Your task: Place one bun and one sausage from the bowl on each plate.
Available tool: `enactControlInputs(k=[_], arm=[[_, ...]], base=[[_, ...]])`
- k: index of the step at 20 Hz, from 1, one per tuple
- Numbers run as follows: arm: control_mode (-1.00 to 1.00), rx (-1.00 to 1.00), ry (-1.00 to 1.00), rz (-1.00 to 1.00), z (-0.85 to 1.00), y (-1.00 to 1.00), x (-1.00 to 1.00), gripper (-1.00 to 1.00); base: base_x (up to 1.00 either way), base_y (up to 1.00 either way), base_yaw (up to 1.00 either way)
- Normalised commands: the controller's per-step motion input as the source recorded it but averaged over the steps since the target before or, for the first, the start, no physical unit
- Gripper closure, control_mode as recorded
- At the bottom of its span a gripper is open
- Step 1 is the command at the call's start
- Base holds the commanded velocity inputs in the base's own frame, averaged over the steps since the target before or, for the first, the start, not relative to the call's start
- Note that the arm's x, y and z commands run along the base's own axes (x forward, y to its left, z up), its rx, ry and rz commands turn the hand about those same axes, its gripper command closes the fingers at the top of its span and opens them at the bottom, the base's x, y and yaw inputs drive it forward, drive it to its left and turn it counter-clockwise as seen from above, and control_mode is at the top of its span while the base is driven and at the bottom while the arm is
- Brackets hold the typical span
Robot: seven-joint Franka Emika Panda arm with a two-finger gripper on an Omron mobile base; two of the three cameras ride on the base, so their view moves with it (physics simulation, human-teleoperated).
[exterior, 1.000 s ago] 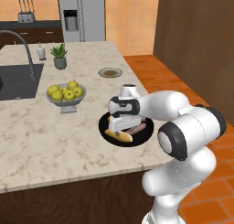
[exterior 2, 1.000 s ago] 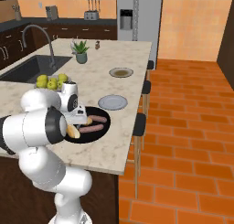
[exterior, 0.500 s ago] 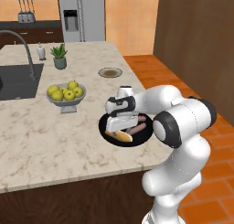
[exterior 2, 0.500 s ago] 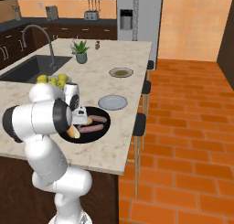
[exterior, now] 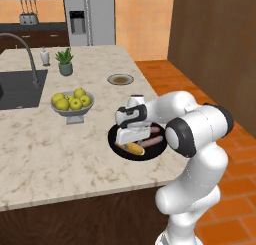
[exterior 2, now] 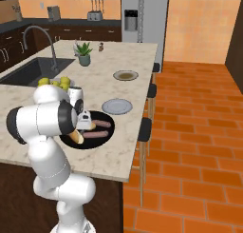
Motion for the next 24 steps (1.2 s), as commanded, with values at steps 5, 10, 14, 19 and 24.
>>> enactControlInputs(k=[5, 10, 14, 19, 24], arm=[[-1.00, 0.00, 0.01, 0.00, 0.01, 0.00, 0.00, 1.00], [-1.00, 0.00, 0.03, 0.00, 0.54, 0.00, -0.07, 1.00], [-1.00, 0.00, 0.00, 0.00, 0.81, 0.00, -0.52, 1.00], [-1.00, 0.00, 0.00, -0.13, 0.53, -0.28, -0.96, 1.00], [-1.00, 0.00, -0.02, -0.18, 0.27, -0.70, -0.49, 1.00]], base=[[0.00, 0.00, 0.00], [0.00, 0.00, 0.00], [0.00, 0.00, 0.00], [0.00, 0.00, 0.00], [0.00, 0.00, 0.00]])
